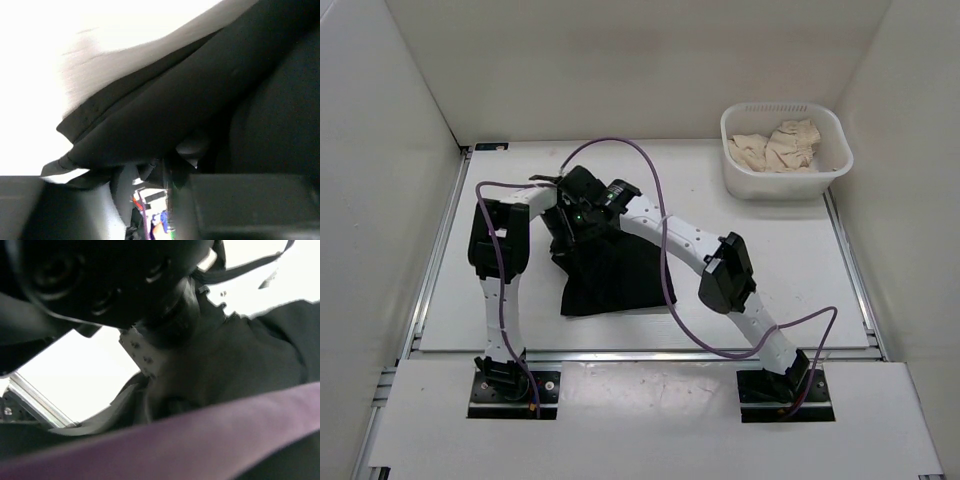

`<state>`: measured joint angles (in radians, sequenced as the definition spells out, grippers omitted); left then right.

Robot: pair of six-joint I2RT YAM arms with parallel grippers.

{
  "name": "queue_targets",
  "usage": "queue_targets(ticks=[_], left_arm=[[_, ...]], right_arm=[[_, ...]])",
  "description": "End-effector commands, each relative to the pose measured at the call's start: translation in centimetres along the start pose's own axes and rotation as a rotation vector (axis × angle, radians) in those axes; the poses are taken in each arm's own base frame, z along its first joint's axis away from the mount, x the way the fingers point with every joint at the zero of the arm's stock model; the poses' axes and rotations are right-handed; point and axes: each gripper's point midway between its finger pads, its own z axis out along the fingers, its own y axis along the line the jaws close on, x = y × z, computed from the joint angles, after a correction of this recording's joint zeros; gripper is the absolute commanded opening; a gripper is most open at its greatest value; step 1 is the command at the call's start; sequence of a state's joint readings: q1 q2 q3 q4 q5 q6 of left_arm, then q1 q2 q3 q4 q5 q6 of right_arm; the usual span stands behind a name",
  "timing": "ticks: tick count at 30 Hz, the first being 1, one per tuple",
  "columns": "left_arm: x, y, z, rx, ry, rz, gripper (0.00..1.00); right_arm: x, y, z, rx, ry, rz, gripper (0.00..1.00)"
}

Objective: Fold and stack the trousers
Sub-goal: Fold the trousers

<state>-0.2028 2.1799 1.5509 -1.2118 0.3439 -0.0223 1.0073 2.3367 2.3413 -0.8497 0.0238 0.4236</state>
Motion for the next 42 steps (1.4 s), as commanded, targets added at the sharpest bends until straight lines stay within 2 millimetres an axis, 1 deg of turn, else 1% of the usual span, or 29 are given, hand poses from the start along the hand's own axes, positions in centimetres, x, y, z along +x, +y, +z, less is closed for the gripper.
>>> queue_targets(ticks=[1,3,4,5,7,8,9,11,12,14,15,16,18,19,21,22,23,24,25,26,27,28,30,32,36,38,40,41,42], left_arm=[[-2.8,2.6,-0.8,-0.111,-0.131,0.037,0.51],[-3.0,4.4,-2.1,-0.150,-0.165,0.002,0.55],[-3.3,6.1,-3.6,-0.168,-0.211,-0.036,0.59],[-3.3,7.5,-4.4,-0.211,-0.228,-0.060,0.63],[-3.2,10.1,-6.7,-0.249,-0.285,-0.125,0.63],[-3.2,11.4,-7.8,-0.290,-0.308,-0.148,0.64],[-3.0,12.3,-8.6,-0.314,-0.323,-0.169,0.64],[-2.7,14.4,-11.1,-0.386,-0.385,-0.215,0.64],[-2.4,15.0,-11.9,-0.413,-0.399,-0.228,0.66],[-2.2,15.1,-14.2,-0.463,-0.457,-0.232,0.69],[-2.3,15.1,-15.3,-0.483,-0.492,-0.233,0.69],[-2.2,14.9,-15.9,-0.485,-0.511,-0.232,0.69],[-2.7,12.4,-17.7,-0.468,-0.582,-0.176,0.75],[-2.8,11.2,-17.9,-0.444,-0.597,-0.150,0.78],[-3.3,7.8,-17.8,-0.382,-0.620,-0.067,0.82],[-3.3,6.6,-17.9,-0.363,-0.630,-0.039,0.82],[-3.4,5.6,-17.5,-0.344,-0.626,-0.011,0.82],[-3.7,3.7,-16.7,-0.322,-0.620,0.040,0.82],[-3.6,2.5,-16.0,-0.293,-0.615,0.071,0.82],[-3.6,1.8,-15.4,-0.291,-0.609,0.093,0.83],[-4.0,-0.1,-15.0,-0.276,-0.628,0.149,0.84],[-3.9,-0.7,-14.0,-0.274,-0.616,0.170,0.84],[-4.5,-2.2,-13.6,-0.269,-0.636,0.216,0.91],[-5.1,-4.3,-13.0,-0.230,-0.657,0.273,0.92],[-4.8,-5.8,-10.9,-0.161,-0.599,0.309,0.92],[-4.1,-5.9,-9.3,-0.145,-0.553,0.313,0.86],[-3.5,-5.4,-8.2,-0.148,-0.522,0.305,0.74],[-3.3,-4.7,-7.8,-0.170,-0.509,0.295,0.58],[-2.7,-3.8,-7.5,-0.209,-0.500,0.282,0.50]], right_arm=[[5.4,3.0,3.5,-0.155,0.158,-0.155,0.44],[6.1,4.8,3.1,-0.208,0.172,-0.221,0.66],[6.2,5.3,2.9,-0.220,0.170,-0.290,0.82],[6.5,6.5,2.2,-0.232,0.158,-0.342,0.87],[4.4,8.1,-0.1,-0.225,0.050,-0.451,0.99],[3.6,8.2,-0.4,-0.218,0.005,-0.464,0.99],[2.2,9.3,-2.5,-0.233,-0.059,-0.474,0.99],[0.3,10.0,-4.7,-0.244,-0.141,-0.466,0.99],[-1.4,10.3,-6.7,-0.235,-0.215,-0.464,0.99],[-2.6,10.0,-8.7,-0.208,-0.274,-0.448,0.99],[-3.5,9.9,-11.1,-0.198,-0.323,-0.443,0.99],[-3.2,8.4,-10.8,-0.151,-0.313,-0.414,0.99],[-3.8,5.1,-12.4,-0.040,-0.341,-0.324,0.99],[-3.6,2.5,-12.3,0.006,-0.315,-0.275,0.99],[-1.0,-1.7,-11.6,0.085,-0.246,-0.120,0.99],[-0.4,-5.1,-11.4,0.130,-0.216,-0.026,0.99],[0.4,-6.4,-12.0,0.124,-0.205,0.102,0.99],[4.4,-9.0,-10.1,0.147,-0.098,0.174,0.99],[4.5,-11.3,-9.7,0.132,-0.113,0.259,0.99],[5.4,-11.2,-10.1,0.069,-0.106,0.327,0.99],[6.4,-12.9,-9.6,0.076,-0.100,0.378,0.99],[9.6,-14.1,-8.4,0.091,-0.040,0.414,0.99],[10.3,-15.2,-7.6,0.064,-0.039,0.467,0.99],[11.4,-14.9,-6.5,0.010,-0.019,0.486,0.99],[11.7,-15.3,-5.3,-0.023,-0.024,0.515,0.99],[12.9,-15.8,-4.4,-0.022,0.008,0.559,0.99],[13.6,-16.4,-3.9,-0.032,0.018,0.601,0.99],[14.0,-16.0,-3.9,-0.049,0.035,0.604,0.99],[14.2,-15.9,-3.5,-0.063,0.040,0.616,0.97]])
